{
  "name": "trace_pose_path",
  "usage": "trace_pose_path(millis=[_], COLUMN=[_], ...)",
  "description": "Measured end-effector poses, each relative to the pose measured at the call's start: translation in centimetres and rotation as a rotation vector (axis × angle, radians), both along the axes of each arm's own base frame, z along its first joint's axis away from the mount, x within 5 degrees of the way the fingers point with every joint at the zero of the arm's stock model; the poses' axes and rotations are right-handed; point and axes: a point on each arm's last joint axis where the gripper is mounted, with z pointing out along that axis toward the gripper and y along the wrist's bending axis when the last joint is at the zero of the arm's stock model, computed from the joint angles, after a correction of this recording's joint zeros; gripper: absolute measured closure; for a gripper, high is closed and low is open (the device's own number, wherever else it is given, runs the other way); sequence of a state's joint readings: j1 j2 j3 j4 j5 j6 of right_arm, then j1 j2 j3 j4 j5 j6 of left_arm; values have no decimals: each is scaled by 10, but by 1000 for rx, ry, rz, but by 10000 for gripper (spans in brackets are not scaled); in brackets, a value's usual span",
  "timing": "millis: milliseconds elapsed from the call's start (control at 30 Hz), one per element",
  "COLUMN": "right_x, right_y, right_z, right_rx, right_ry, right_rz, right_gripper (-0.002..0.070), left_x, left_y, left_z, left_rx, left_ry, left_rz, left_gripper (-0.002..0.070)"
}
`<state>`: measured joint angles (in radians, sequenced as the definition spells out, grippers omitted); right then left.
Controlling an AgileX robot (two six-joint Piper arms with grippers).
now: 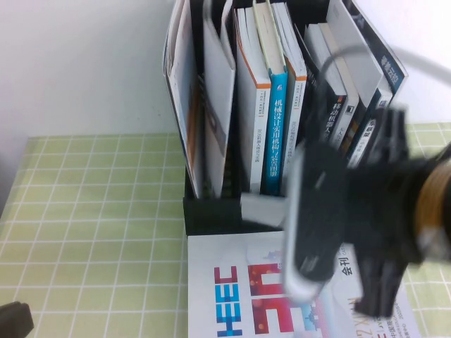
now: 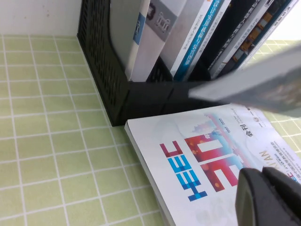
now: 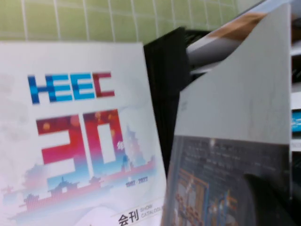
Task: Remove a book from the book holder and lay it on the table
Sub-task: Place the picked book on the book
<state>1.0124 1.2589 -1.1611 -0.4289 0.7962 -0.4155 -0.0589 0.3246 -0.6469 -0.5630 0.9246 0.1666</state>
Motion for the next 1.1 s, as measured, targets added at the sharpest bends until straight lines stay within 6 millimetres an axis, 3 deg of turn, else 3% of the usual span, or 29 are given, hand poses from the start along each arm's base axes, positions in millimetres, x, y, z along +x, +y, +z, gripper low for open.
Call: trace_pose_path(millis=[133, 233, 467, 700, 867, 1100], right_x=[-16, -25, -36, -26, -3, 1], right_y=[19, 31, 63, 77, 67, 56], right_z=[-45, -72, -122, -160, -162, -146], right_rx=[-126, -113, -57, -103, 9, 98], right_ry=[-122, -201, -110, -26, 79, 168], right_rz=[-3, 16, 173, 191, 76, -85], right_gripper=[659, 659, 659, 659, 659, 633], left_x=[0, 0, 0, 1, 1, 0], left_y=[0, 0, 0, 2, 2, 1], left_z=[0, 0, 0, -1, -1, -1], left_rx=[-6, -11, -12, 14, 16, 13], left_ry=[1, 2, 2, 0, 0, 6], left_rz=[4, 5, 6, 17, 18, 12], left_gripper=[678, 678, 677, 678, 678, 678])
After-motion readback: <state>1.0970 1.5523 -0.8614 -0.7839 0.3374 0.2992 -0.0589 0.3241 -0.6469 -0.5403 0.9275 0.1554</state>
